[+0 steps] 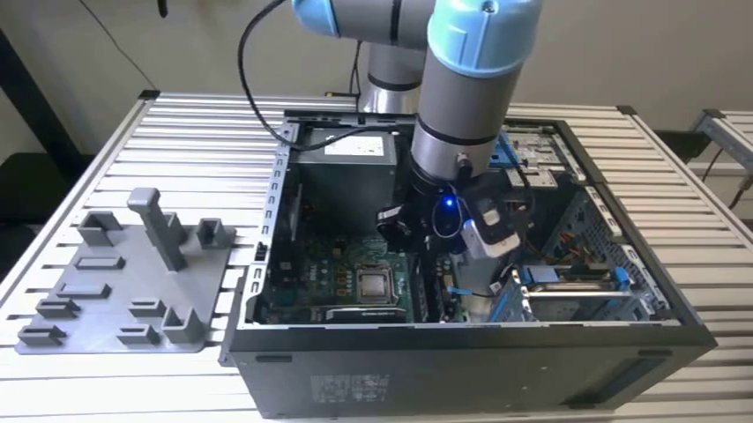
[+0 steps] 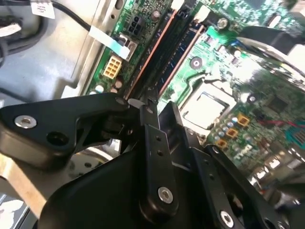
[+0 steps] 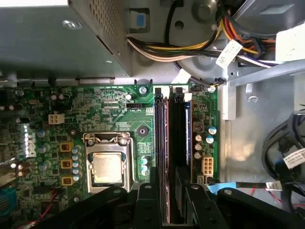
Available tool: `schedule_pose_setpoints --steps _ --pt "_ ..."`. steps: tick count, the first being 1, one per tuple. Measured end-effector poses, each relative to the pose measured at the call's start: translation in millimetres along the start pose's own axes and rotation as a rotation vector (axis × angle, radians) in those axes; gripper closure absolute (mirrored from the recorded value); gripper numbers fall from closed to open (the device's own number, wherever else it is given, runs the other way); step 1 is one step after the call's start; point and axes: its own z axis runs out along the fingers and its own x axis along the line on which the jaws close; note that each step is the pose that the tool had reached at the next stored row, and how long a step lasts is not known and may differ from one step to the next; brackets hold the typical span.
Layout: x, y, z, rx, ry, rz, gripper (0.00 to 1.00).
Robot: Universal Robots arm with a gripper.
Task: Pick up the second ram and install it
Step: 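Insert the second ram into the second slot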
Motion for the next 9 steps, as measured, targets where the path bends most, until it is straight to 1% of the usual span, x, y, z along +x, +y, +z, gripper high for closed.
schedule_pose_setpoints --steps 4,7,8,9 --pt "-0.2 0.2 -17.6 0.0001 0.0001 0.0 0.71" --pt "-0.2 0.3 -17.5 0.0002 0.0001 0.0 0.71" --pt "-0.2 0.2 -17.7 0.0005 0.0002 0.0 0.74" --pt "-0.2 0.2 -17.6 0.0004 0.0001 0.0 0.8"
